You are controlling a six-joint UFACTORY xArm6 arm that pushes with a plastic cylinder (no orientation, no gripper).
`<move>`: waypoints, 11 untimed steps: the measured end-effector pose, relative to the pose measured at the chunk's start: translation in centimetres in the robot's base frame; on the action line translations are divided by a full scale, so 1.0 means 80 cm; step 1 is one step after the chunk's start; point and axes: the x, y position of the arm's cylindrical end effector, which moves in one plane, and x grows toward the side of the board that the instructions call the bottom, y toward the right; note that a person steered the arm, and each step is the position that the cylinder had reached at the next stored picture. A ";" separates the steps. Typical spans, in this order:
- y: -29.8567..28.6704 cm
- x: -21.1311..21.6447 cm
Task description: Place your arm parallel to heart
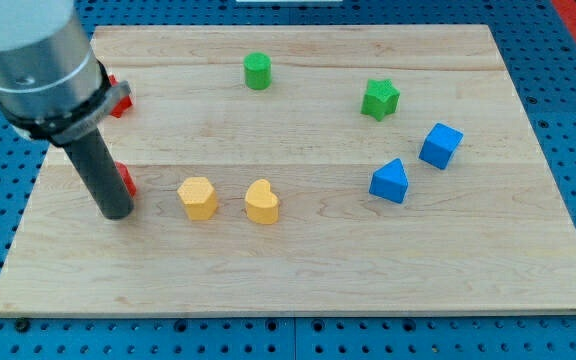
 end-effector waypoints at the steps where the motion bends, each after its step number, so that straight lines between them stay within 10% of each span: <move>1: -0.001 -0.057; 8: 0.296 -0.216; 11: 0.288 -0.019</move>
